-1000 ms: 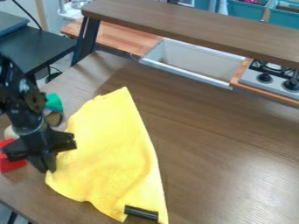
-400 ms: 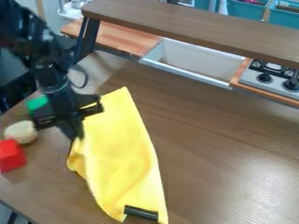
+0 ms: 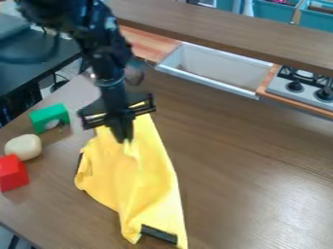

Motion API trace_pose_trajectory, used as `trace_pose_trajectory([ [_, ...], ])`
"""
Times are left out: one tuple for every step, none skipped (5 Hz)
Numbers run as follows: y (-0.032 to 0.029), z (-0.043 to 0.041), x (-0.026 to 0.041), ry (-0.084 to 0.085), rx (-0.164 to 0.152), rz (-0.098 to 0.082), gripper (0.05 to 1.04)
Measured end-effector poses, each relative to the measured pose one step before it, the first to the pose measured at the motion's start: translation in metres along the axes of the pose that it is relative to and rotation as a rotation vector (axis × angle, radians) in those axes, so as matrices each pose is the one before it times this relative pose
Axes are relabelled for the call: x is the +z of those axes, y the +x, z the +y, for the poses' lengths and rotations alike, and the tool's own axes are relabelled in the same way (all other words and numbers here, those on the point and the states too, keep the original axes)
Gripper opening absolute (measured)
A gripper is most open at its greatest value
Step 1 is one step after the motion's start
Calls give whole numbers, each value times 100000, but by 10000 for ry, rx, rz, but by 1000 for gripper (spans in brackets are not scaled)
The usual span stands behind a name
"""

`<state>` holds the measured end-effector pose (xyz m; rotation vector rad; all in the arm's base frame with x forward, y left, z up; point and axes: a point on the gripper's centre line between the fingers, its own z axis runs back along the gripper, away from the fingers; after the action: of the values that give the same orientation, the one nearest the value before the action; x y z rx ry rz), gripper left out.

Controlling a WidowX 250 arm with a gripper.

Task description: Unfold the cloth from bottom left to top right

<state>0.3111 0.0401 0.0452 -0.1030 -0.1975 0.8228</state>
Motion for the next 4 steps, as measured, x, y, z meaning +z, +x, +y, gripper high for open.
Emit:
trace_pose_trajectory([
  [35,-2770,6,77,123,-61,50],
  [-495,-2443,-186,-39,-100,-77,50],
  [-889,-2794,-9,-20,-338,-57,50],
  [-572,-2917,250,-98,-203,-27,50],
])
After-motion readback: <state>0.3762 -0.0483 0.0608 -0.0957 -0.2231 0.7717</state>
